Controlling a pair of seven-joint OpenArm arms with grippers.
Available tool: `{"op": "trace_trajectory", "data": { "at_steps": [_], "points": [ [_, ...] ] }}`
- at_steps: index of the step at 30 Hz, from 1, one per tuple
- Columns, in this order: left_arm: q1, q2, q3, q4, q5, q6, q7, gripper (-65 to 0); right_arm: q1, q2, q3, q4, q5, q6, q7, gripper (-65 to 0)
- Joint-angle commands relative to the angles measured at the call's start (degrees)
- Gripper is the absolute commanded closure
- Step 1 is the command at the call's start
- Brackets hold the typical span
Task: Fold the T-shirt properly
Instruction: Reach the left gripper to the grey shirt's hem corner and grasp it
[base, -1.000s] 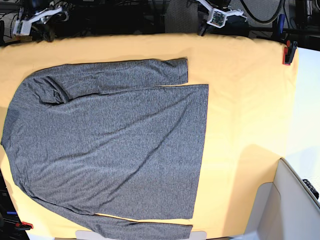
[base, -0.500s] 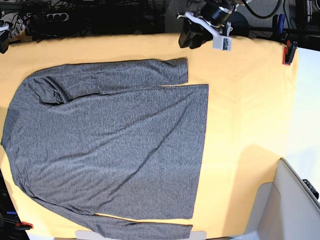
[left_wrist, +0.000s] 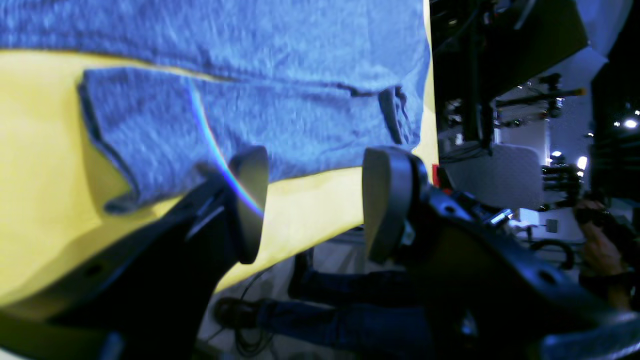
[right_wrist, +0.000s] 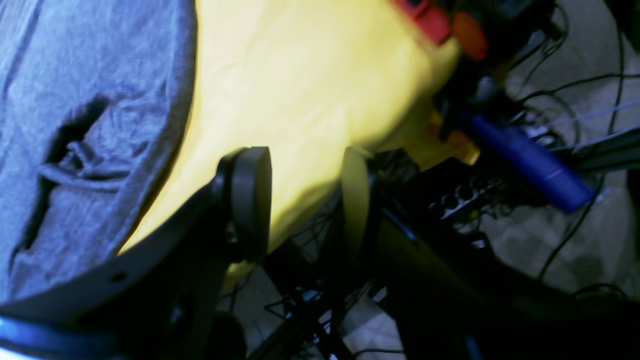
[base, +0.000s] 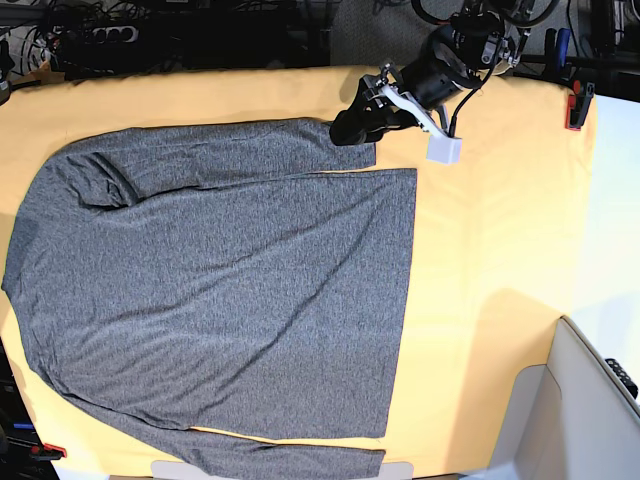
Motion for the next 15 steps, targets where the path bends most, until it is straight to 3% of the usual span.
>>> {"op": "trace_trajectory", "data": {
  "at_steps": [1, 7, 15],
  "points": [
    [-0.37, -0.28, -0.19, -2.46, -0.68, -0.1, 0.32, -29.6, 1.08, 1.43, 0.48, 0.82, -0.49, 0.25, 1.01, -24.1],
    [-2.83, -0.28, -1.06, -10.37, -0.77, 6.5, 0.67, -29.6, 6.62, 0.72, 0.39, 0.82, -9.99, 0.16, 0.93, -24.1],
    [-2.92, -0.45, -1.42, -10.46, -0.95, 6.67, 0.67, -27.9, 12.07, -0.59, 0.3, 0.99, -20.71, -0.01, 1.01, -24.0]
  ]
}}
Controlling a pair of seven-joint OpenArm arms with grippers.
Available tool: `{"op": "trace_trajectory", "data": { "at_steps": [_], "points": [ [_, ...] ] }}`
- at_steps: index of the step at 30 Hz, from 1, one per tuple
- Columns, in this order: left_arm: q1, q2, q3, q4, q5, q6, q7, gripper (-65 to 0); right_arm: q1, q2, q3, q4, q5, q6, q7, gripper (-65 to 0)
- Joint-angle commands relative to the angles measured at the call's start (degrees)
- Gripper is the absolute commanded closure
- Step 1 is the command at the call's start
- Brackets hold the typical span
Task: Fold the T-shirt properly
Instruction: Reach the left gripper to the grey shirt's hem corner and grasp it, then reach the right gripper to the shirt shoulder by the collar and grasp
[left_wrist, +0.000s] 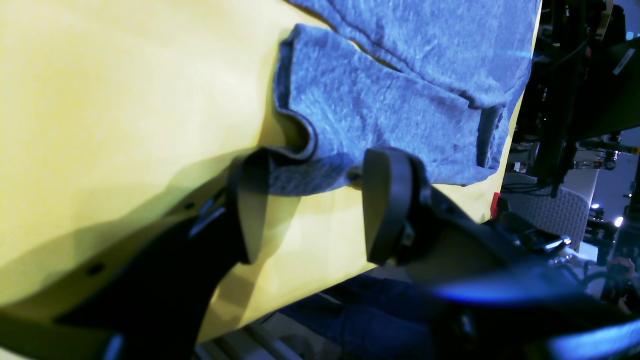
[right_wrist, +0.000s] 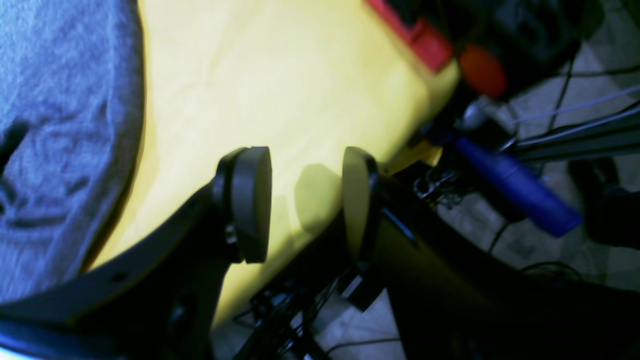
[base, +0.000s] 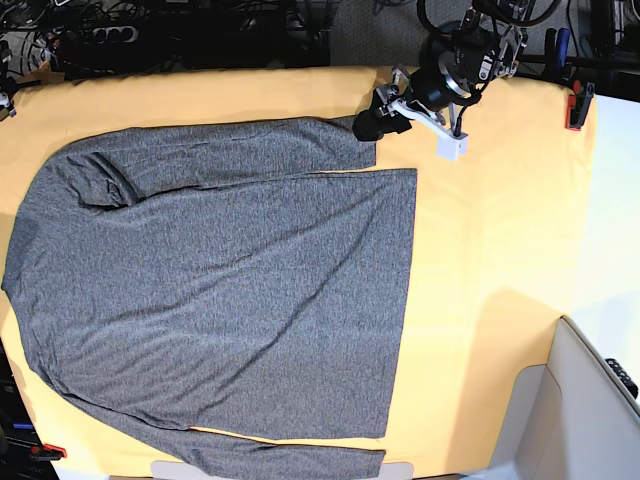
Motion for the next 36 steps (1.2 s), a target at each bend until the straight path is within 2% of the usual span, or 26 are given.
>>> {"op": "trace_trajectory", "data": {
  "at_steps": [1, 7, 10, 13, 21, 26, 30, 31, 33, 36],
  "points": [
    [0.32, -1.18, -0.81, 0.91, -0.58, 0.33, -0.16, -27.5, 0.4, 1.37, 0.3, 1.1, -0.13, 0.19, 0.77, -24.0],
    [2.43, -1.97, -7.05, 1.0, -0.66, 0.33, 0.81, -27.5, 1.37, 1.29, 0.3, 1.01, -0.74, 0.1, 0.77, -24.0],
    [2.16, -1.79, -9.6, 0.91, -0.22, 0.33, 4.94, -27.5, 2.16, 1.02, 0.3, 0.92, -0.74, -1.84, 0.77, -24.0],
    [1.9, -1.62, -9.6, 0.64, -0.22, 0.33, 6.17, -27.5, 2.86, 0.05, 0.12, 1.19, -0.83, -3.33, 0.77, -24.0],
    [-4.61, -0.12, 0.6, -5.42, -0.14, 0.33, 5.91, -27.5, 3.04, -1.62, -4.36, 1.01, -0.83, -3.86, 1.04, -24.0],
    [-6.54, 2.43, 2.09, -7.0, -0.22, 0.33, 6.35, -27.5, 2.86, -1.88, -4.53, 0.84, -0.83, -3.86, 3.41, -24.0],
    [-7.07, 2.52, 3.41, -7.0, -0.22, 0.33, 6.44, -27.4, 2.86, -1.88, -4.53, 0.48, -0.92, -3.86, 3.41, -24.0],
    [-7.24, 2.52, 4.12, -7.0, -0.22, 0.33, 6.44, -26.7, 2.86, -1.88, -4.53, -0.04, -0.92, -3.86, 3.41, -24.0],
    [-7.33, 2.43, 5.17, -7.0, -0.22, 0.33, 6.44, -20.7, 3.56, -1.62, -4.53, -1.98, -0.92, -3.86, 3.5, -24.0],
    [-7.33, 2.6, 5.17, -7.09, -0.22, 0.33, 6.08, -5.5, 5.59, -1.35, -4.53, -5.93, -0.92, -3.86, 3.41, -24.0]
  ]
}}
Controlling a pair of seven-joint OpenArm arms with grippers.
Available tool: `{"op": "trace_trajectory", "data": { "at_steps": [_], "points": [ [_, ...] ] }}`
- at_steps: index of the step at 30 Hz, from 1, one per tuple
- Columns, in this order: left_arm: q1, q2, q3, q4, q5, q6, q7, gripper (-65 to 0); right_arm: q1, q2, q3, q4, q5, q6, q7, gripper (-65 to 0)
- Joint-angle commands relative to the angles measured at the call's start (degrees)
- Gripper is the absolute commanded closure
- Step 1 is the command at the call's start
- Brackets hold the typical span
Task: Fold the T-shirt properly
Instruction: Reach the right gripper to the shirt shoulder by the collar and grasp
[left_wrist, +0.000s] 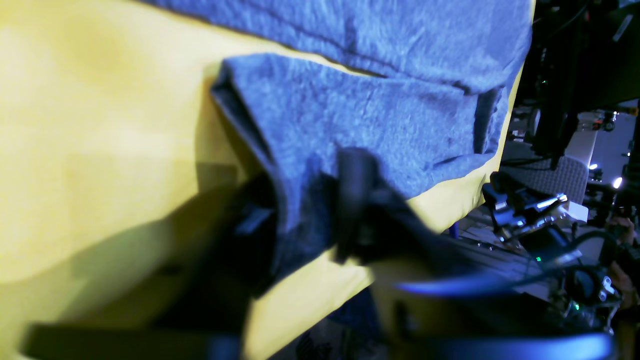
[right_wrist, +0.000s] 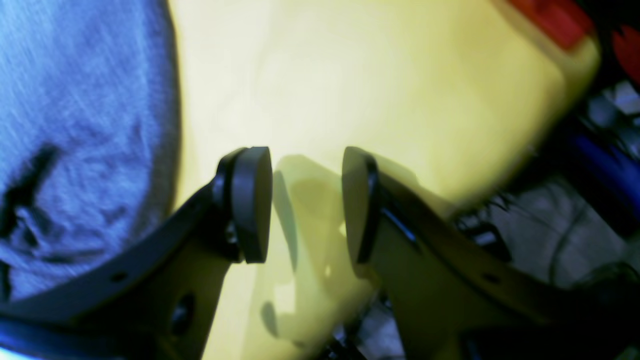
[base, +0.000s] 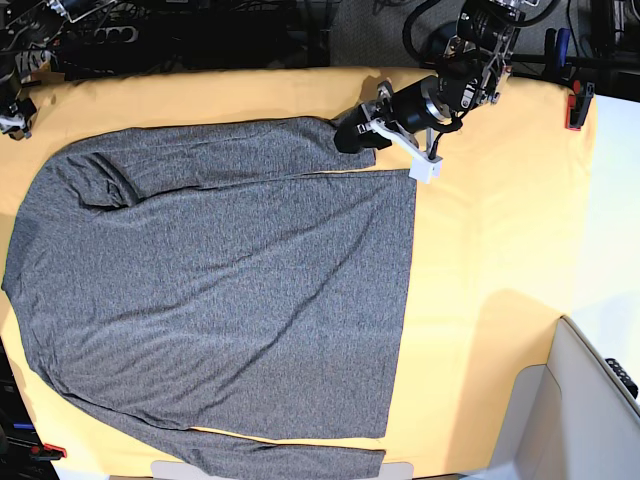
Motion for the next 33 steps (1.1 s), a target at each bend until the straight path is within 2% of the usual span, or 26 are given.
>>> {"op": "trace_trajectory", "data": {
  "at_steps": [1, 9, 13, 19, 28, 30, 33],
  "points": [
    [0.6, 0.0, 0.01, -0.03, -0.95, 0.77, 1.14, -1.2, 0.98, 0.59, -0.12, -0.72, -0.24, 0.01, -0.72, -24.0],
    [-0.63, -0.09, 0.01, -2.14, -0.95, 0.77, 1.32, -0.4, 4.93, 0.51, -0.12, -4.32, -0.24, 0.01, -0.9, -24.0],
    [-0.72, 0.0, 0.1, -3.81, -1.03, 0.77, 1.32, -0.4, 6.34, -0.2, -1.35, -4.41, -0.24, -0.08, -0.9, -24.0],
    [-1.86, 0.0, 0.19, -4.08, -1.03, 0.77, 1.41, -0.4, 7.92, -2.13, -5.48, -4.41, 0.02, -2.72, -0.63, -24.0],
    [-2.56, -0.09, 0.28, -4.6, -1.03, 0.77, 1.41, -0.4, 8.63, -4.07, -5.66, -4.5, -0.06, -2.72, -0.81, -23.7],
    [-2.56, -0.09, 0.28, -4.87, -1.03, 0.68, 1.41, -0.4, 8.54, -4.15, -5.75, -4.5, -0.15, -2.72, -0.81, -18.9],
    [-2.56, -0.09, 0.36, -4.87, -1.03, 0.51, 1.41, -0.2, 7.84, -4.15, -5.83, -4.5, -0.15, -2.72, -0.81, 0.0]
  ]
}}
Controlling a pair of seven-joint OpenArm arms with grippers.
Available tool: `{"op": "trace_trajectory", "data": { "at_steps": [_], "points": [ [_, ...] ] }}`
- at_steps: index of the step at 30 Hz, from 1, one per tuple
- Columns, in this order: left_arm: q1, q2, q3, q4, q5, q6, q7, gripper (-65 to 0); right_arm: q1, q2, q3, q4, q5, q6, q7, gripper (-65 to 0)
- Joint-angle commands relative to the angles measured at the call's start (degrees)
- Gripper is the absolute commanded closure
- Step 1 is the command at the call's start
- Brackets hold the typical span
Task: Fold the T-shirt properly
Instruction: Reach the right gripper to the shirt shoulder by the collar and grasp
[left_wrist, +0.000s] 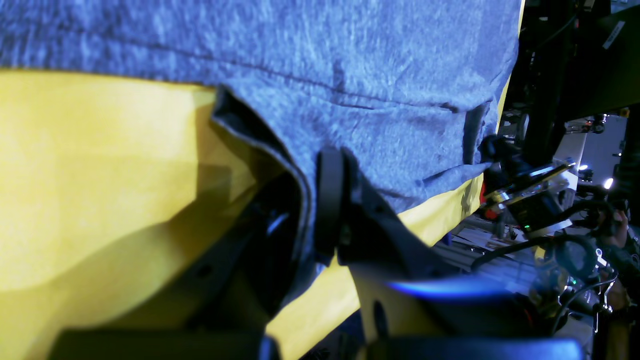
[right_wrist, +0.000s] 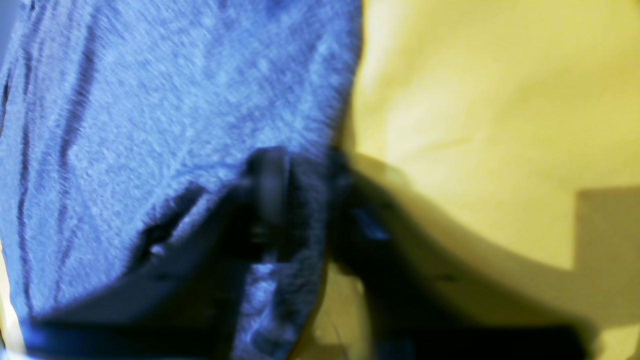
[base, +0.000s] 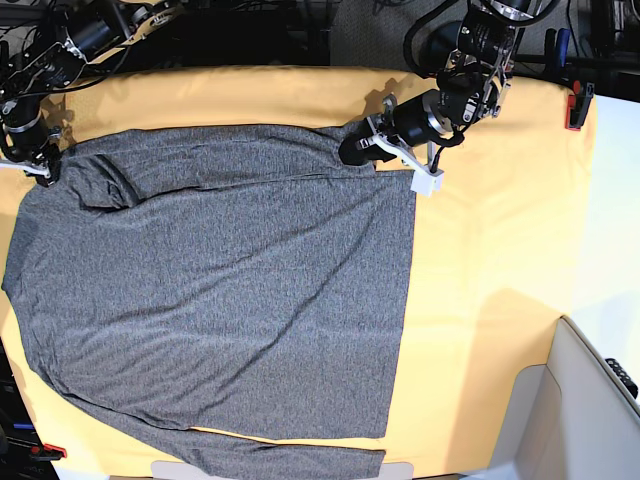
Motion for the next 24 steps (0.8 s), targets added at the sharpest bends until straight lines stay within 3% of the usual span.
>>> {"op": "trace_trajectory", "data": {
  "at_steps": [1, 14, 24],
  "points": [
    [0.5, -0.06, 0.47, -1.37, 0.15, 0.92, 0.97, -0.2, -0.21, 0.09, -0.94, 0.12, -1.84, -0.27, -3.06, 0.0],
    [0.5, -0.24, 0.12, 3.99, -0.29, 0.83, 1.15, -0.2, -1.88, 0.35, -3.4, 2.75, -1.75, -0.27, -2.88, 0.0],
    [-4.25, -0.68, -0.14, 10.06, 0.06, 0.83, 2.99, -0.2, 3.04, 0.35, -7.71, 4.16, -1.75, -0.27, -2.71, 0.0]
  ]
}}
